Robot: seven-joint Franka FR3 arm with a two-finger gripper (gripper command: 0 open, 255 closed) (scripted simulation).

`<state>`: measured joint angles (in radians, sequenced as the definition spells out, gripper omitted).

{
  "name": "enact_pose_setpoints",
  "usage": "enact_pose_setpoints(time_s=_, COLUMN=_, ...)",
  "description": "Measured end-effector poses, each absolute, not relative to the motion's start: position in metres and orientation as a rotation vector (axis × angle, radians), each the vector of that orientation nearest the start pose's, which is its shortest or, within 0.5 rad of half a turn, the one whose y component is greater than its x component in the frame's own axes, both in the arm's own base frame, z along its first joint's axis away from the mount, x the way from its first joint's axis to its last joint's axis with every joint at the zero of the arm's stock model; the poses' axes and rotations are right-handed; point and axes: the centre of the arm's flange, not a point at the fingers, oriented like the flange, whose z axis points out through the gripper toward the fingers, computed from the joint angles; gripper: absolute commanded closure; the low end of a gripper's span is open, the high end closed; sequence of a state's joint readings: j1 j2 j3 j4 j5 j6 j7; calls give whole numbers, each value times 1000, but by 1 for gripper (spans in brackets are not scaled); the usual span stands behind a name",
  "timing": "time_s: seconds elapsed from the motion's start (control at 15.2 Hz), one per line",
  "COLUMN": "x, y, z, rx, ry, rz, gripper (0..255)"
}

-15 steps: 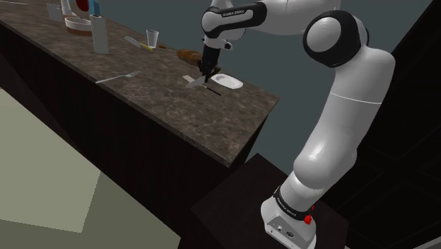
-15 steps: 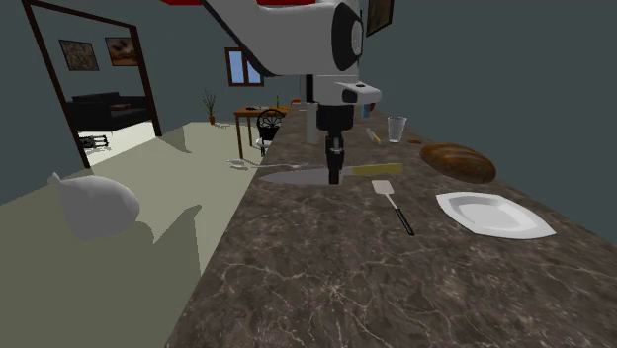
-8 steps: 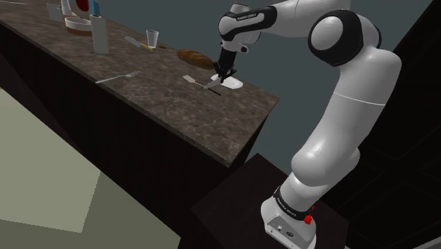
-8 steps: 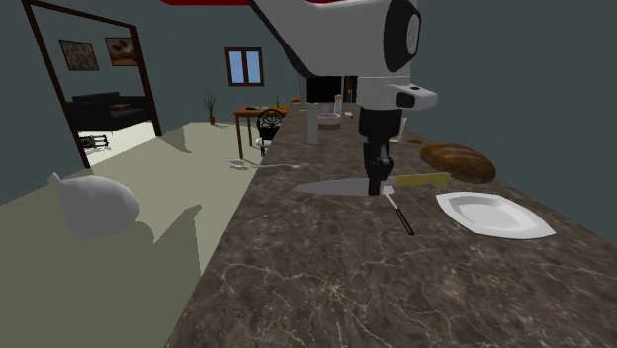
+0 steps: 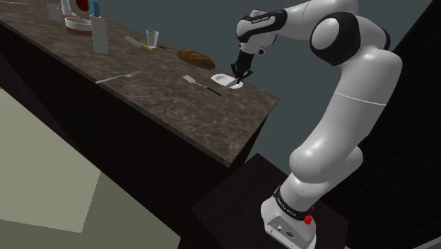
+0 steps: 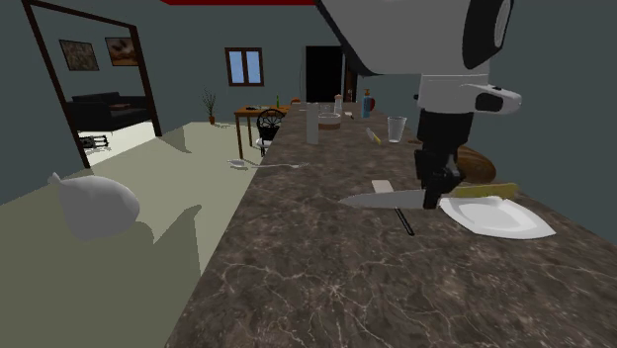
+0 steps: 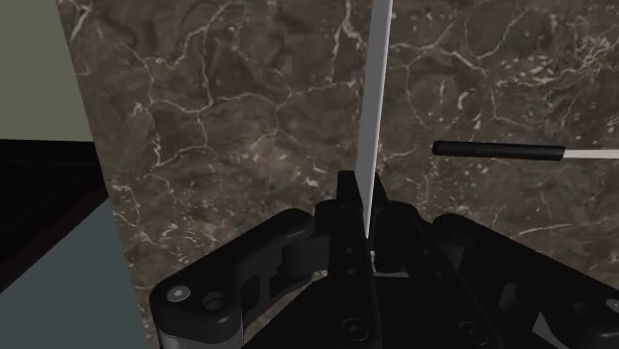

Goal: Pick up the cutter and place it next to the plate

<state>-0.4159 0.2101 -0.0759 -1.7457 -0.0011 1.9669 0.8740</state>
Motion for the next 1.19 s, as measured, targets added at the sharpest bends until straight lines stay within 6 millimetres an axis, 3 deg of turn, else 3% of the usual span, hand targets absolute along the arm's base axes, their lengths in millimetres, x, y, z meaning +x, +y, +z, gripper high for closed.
enact_pose_setpoints(time_s=1.19, x=464, y=-512, z=452, rx=-2451, ry=1989, rz=-23, gripper=255)
